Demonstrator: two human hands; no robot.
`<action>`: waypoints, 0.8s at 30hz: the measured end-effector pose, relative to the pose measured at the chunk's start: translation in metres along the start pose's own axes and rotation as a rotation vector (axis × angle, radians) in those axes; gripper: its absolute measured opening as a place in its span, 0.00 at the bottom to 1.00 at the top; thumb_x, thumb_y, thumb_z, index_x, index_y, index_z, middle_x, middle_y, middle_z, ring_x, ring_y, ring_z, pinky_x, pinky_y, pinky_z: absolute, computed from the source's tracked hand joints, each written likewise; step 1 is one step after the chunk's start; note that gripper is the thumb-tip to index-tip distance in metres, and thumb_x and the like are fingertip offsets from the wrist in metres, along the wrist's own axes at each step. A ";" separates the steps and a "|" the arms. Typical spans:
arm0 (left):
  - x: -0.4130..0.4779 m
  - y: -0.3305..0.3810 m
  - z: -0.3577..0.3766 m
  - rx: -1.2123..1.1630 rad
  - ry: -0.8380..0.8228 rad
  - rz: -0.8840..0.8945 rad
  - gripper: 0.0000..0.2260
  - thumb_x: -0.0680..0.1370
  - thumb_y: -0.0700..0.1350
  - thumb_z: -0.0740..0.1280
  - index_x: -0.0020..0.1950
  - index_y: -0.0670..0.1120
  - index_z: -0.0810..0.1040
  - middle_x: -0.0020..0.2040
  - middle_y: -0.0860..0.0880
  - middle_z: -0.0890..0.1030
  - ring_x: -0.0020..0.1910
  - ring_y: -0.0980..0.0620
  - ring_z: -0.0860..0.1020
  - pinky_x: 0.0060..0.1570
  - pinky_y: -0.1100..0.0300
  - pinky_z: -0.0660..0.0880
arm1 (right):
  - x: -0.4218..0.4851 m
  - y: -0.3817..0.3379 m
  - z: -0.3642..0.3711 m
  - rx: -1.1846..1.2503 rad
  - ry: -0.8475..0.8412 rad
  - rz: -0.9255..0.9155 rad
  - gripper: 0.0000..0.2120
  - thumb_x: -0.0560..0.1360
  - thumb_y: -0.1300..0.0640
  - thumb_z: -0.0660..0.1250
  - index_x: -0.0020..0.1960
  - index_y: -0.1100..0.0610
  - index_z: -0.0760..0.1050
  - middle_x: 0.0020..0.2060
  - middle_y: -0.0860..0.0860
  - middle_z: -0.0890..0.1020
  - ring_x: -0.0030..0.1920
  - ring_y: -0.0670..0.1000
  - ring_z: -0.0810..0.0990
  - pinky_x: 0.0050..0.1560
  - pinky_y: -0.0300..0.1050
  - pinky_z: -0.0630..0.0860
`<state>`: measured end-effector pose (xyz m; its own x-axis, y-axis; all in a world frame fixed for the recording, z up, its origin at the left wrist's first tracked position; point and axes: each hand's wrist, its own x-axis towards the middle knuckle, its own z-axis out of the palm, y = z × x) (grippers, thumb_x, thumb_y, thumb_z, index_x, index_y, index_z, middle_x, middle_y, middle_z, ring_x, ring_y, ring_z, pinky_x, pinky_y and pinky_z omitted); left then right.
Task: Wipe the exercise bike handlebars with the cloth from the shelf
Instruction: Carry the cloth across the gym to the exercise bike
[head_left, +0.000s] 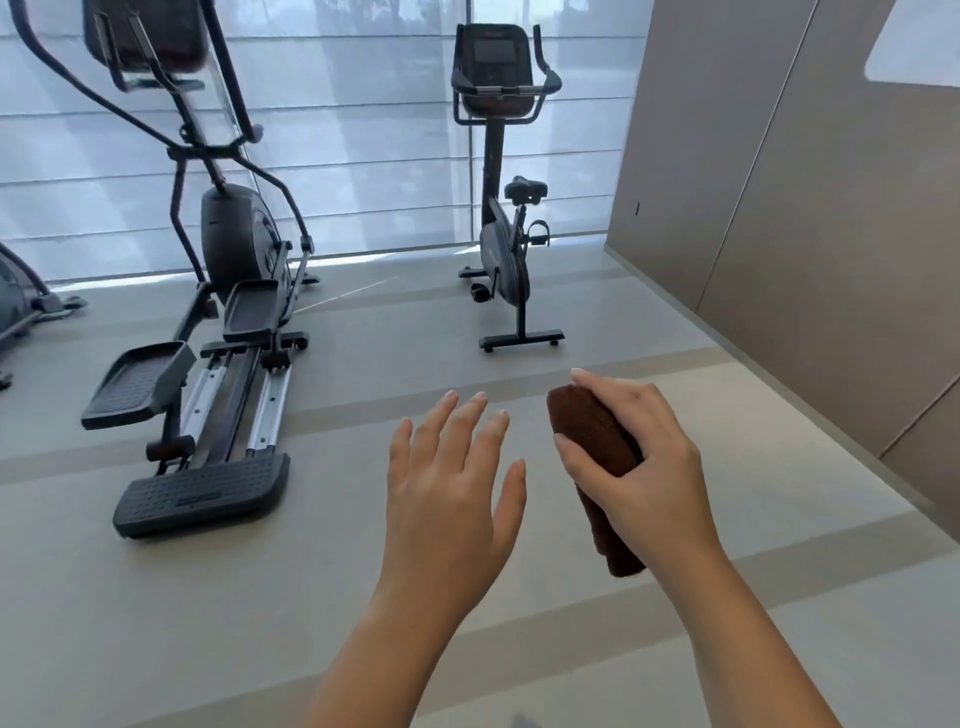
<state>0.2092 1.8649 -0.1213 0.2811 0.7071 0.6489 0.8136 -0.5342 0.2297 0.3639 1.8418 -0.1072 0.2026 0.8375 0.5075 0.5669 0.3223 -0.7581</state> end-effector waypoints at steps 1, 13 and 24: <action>0.014 -0.010 0.009 -0.002 0.000 -0.009 0.18 0.75 0.49 0.58 0.58 0.42 0.78 0.60 0.43 0.79 0.63 0.42 0.73 0.62 0.41 0.65 | 0.017 0.006 0.008 0.004 -0.014 0.005 0.23 0.69 0.56 0.72 0.62 0.46 0.73 0.53 0.44 0.75 0.53 0.35 0.72 0.48 0.21 0.67; 0.198 -0.200 0.142 -0.046 0.011 -0.049 0.18 0.75 0.49 0.58 0.57 0.41 0.78 0.59 0.42 0.79 0.62 0.40 0.74 0.61 0.40 0.65 | 0.238 0.095 0.164 -0.015 -0.033 0.027 0.22 0.69 0.57 0.72 0.61 0.44 0.73 0.53 0.43 0.75 0.52 0.36 0.73 0.47 0.24 0.69; 0.379 -0.358 0.233 -0.102 -0.006 -0.072 0.18 0.76 0.50 0.57 0.58 0.42 0.77 0.59 0.43 0.78 0.63 0.41 0.73 0.63 0.42 0.62 | 0.461 0.142 0.301 0.004 -0.033 0.029 0.21 0.69 0.57 0.72 0.60 0.45 0.74 0.53 0.44 0.75 0.52 0.37 0.74 0.46 0.24 0.69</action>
<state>0.1431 2.4318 -0.1269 0.2269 0.7481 0.6235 0.7757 -0.5260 0.3487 0.2978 2.4060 -0.1040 0.1926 0.8603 0.4720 0.5579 0.2997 -0.7739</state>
